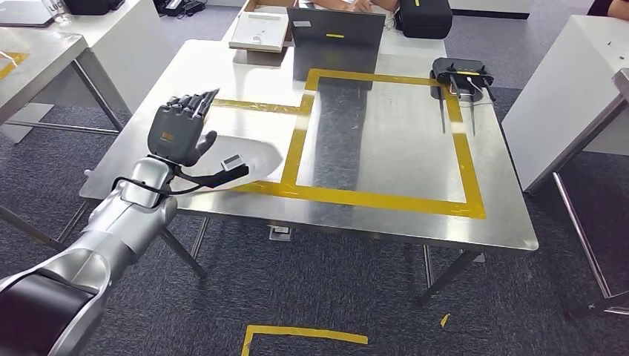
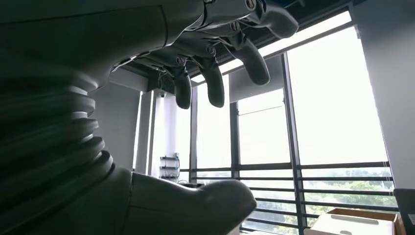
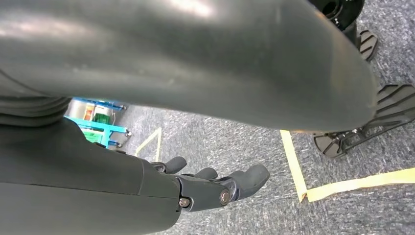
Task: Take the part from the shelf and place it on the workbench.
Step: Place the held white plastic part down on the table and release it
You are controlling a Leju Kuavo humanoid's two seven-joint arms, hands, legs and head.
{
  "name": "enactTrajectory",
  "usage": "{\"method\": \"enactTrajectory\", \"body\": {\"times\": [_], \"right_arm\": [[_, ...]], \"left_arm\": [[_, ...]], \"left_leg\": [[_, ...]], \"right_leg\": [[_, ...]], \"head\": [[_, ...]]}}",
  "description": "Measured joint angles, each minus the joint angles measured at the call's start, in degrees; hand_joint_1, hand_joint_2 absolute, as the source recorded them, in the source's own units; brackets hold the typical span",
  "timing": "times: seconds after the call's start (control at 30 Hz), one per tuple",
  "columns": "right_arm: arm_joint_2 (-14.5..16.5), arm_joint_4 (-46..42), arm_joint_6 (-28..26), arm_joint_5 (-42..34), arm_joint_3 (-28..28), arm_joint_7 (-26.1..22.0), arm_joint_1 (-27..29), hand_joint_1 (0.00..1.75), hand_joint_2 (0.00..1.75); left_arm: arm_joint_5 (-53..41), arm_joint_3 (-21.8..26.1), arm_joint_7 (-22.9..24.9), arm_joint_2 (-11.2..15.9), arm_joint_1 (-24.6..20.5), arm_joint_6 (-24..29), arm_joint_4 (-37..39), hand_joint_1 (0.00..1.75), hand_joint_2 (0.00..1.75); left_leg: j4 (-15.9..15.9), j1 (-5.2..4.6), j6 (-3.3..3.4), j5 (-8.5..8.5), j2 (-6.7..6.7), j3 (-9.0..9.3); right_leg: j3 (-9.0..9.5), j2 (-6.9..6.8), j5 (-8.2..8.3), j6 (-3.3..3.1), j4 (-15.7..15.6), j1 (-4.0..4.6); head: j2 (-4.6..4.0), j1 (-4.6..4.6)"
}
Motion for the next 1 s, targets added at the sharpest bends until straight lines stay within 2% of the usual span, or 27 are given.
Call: {"method": "enactTrajectory", "body": {"times": [0.23, 0.5, 1.0], "right_arm": [[0.01, 0.00, 1.50, 1.04, 0.01, 0.00, -0.05, 0.00, 0.00], [-0.08, 0.00, 3.02, 2.03, 0.10, 0.00, -0.22, 0.00, 0.00], [-0.21, 0.00, 3.26, 2.34, 0.52, 0.00, -0.28, 0.00, 0.00]], "left_arm": [[-1.30, 1.22, -0.06, 1.16, 0.66, 0.02, -0.27, 0.00, 0.00], [-1.14, 3.69, -3.56, 2.46, 2.23, 0.02, -0.99, 0.00, 0.00], [-1.44, 5.66, -4.78, 2.99, 2.90, 0.04, -1.63, 0.00, 0.00]], "left_leg": [[0.00, 0.00, -0.01, 0.01, 0.00, 0.00], [0.00, 0.01, -0.01, 0.01, 0.00, 0.01], [0.00, 0.01, -0.01, 0.01, -0.01, 0.01]], "right_leg": [[0.03, -0.01, 0.00, 0.00, 0.01, 0.00], [0.02, -0.01, -0.01, 0.00, 0.01, 0.01], [0.03, -0.01, -0.02, 0.00, 0.01, 0.00]], "head": [[-0.02, 0.01], [-0.01, -0.01], [-0.02, 0.01]]}}
